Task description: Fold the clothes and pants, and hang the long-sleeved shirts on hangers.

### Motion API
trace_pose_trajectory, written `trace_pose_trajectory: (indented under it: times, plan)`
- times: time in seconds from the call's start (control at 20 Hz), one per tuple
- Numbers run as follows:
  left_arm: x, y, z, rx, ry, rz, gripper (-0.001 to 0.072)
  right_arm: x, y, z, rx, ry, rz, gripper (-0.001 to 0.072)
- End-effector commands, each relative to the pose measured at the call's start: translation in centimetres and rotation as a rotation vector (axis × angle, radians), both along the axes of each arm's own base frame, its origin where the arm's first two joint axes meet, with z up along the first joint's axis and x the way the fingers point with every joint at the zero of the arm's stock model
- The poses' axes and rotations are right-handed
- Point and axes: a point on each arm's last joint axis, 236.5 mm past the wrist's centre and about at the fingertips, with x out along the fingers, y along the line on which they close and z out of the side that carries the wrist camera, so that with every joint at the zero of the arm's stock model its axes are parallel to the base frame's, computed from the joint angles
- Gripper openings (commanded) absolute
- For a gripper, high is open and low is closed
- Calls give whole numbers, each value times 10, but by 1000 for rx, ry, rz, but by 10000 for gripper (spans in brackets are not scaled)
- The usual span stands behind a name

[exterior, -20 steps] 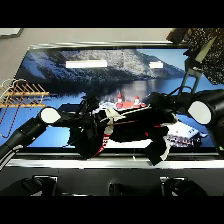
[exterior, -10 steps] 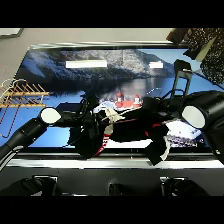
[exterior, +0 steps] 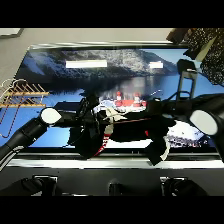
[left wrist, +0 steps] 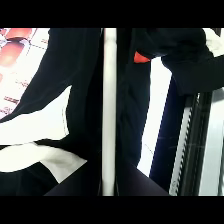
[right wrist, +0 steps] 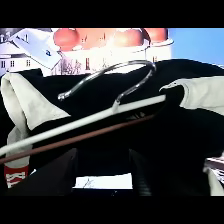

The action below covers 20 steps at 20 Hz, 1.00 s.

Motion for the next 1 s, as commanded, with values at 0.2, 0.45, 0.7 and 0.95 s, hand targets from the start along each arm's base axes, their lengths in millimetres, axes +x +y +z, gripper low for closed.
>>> trace_pose_trajectory:
  times: [0.2,0.45,0.7,0.95]
  plan:
    - [2,0,1,-2,-6,7,39,-32,-120,48,-126,-140,-448,417]
    - [2,0,1,-2,-4,8,40,-34,-103,8,-165,39,-439,575]
    - [8,0,3,-10,-17,32,39,4,-65,-17,-118,62,-380,622]
    - [15,-3,10,-40,-50,47,39,8,-89,-5,76,144,-395,630]
